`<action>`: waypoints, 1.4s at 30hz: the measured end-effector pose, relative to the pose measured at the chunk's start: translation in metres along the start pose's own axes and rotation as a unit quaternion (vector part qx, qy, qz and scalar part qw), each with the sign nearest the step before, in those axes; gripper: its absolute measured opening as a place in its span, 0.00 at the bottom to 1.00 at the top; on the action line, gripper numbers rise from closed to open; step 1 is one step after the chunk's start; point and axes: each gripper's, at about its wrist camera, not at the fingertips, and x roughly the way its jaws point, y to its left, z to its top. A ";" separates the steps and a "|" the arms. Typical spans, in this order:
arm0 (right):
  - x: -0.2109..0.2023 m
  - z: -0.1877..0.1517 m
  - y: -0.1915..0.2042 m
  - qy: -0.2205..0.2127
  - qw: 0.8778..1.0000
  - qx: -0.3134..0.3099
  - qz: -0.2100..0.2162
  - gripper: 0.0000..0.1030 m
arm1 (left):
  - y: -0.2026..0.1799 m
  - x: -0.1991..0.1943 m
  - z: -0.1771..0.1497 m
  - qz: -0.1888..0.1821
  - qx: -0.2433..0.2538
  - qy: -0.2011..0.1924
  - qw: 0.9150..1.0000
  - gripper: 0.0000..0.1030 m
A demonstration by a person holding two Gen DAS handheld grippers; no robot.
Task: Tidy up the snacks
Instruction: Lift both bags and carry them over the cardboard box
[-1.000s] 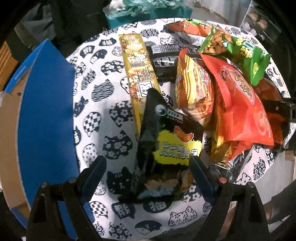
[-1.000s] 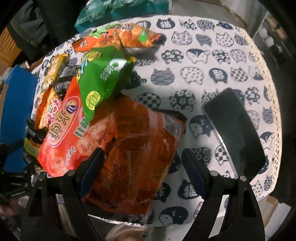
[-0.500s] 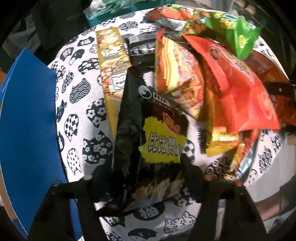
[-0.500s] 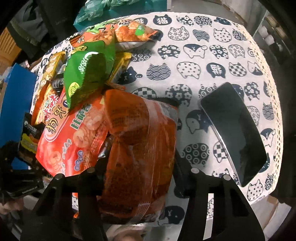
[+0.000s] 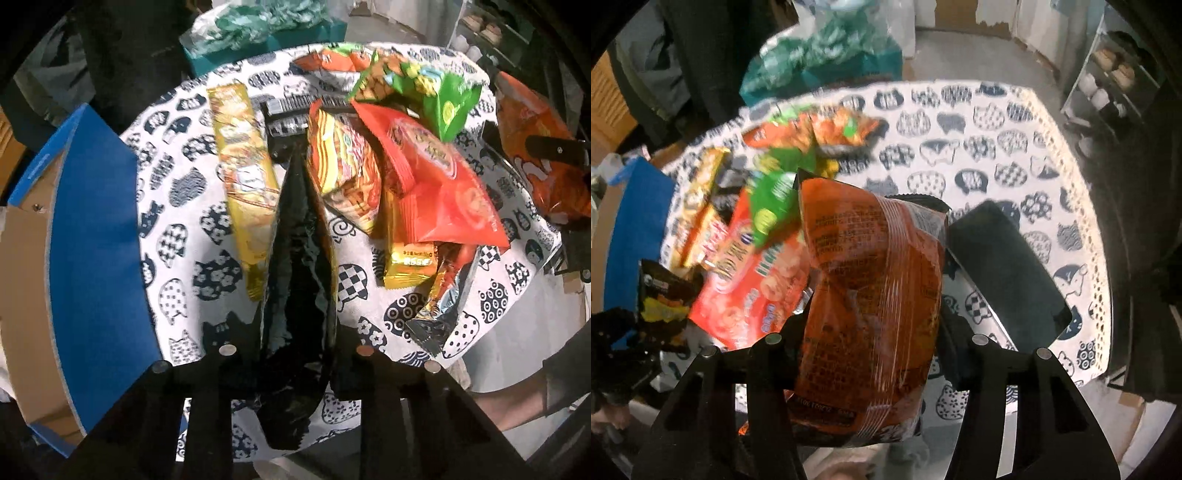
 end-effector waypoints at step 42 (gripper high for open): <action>-0.064 0.040 0.194 -0.098 0.974 -0.158 0.131 0.53 | 0.119 -0.122 -0.016 -0.004 -0.122 -0.150 0.981 0.25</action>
